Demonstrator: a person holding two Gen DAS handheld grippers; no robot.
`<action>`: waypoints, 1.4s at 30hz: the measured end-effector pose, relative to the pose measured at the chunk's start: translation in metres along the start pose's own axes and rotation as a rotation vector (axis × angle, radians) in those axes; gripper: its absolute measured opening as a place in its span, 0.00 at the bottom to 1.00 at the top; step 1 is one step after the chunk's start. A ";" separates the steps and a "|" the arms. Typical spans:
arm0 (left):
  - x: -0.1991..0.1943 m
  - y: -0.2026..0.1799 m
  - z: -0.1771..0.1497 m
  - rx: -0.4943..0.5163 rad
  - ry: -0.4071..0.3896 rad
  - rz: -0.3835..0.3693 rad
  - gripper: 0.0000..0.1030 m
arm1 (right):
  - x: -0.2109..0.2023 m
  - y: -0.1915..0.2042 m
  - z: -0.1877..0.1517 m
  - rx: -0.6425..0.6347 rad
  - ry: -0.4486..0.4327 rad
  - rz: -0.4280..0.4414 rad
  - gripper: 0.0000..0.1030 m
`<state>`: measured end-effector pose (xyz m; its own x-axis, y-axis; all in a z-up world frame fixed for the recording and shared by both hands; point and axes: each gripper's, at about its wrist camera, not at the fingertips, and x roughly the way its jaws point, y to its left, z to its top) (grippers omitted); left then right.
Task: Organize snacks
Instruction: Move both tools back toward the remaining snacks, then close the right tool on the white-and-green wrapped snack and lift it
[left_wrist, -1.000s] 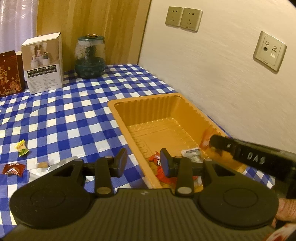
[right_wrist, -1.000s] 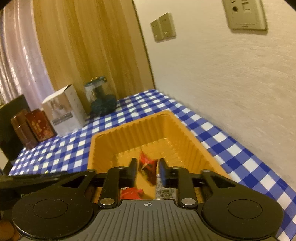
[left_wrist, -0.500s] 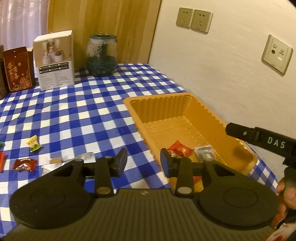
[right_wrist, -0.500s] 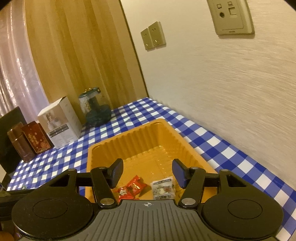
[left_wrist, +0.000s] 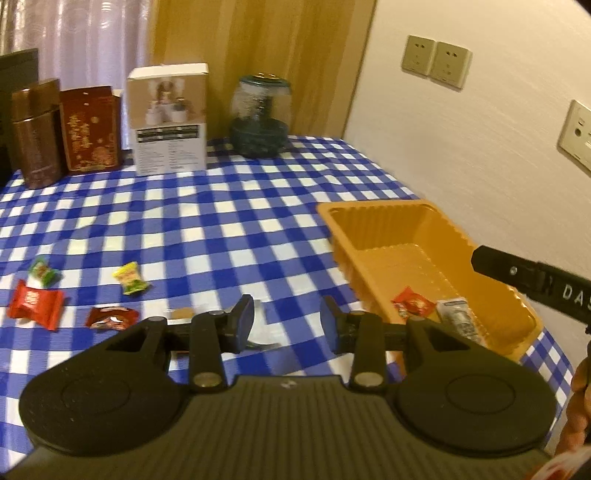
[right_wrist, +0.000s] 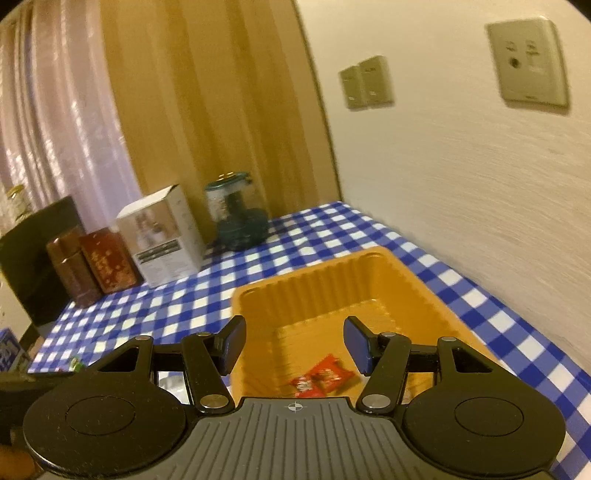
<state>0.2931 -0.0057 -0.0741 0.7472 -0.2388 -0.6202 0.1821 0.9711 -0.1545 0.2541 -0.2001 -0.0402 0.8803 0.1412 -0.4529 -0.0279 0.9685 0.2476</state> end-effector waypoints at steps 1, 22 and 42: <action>-0.003 0.005 0.000 -0.002 -0.004 0.008 0.34 | 0.001 0.005 -0.001 -0.014 0.002 0.008 0.57; -0.056 0.117 -0.012 -0.097 -0.028 0.210 0.38 | 0.038 0.115 -0.027 -0.315 0.140 0.236 0.57; -0.039 0.155 -0.022 -0.041 0.051 0.261 0.67 | 0.133 0.166 -0.083 -0.923 0.277 0.342 0.62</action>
<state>0.2777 0.1541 -0.0909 0.7321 0.0188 -0.6809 -0.0390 0.9991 -0.0144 0.3272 -0.0032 -0.1300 0.6196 0.3690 -0.6927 -0.7143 0.6309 -0.3029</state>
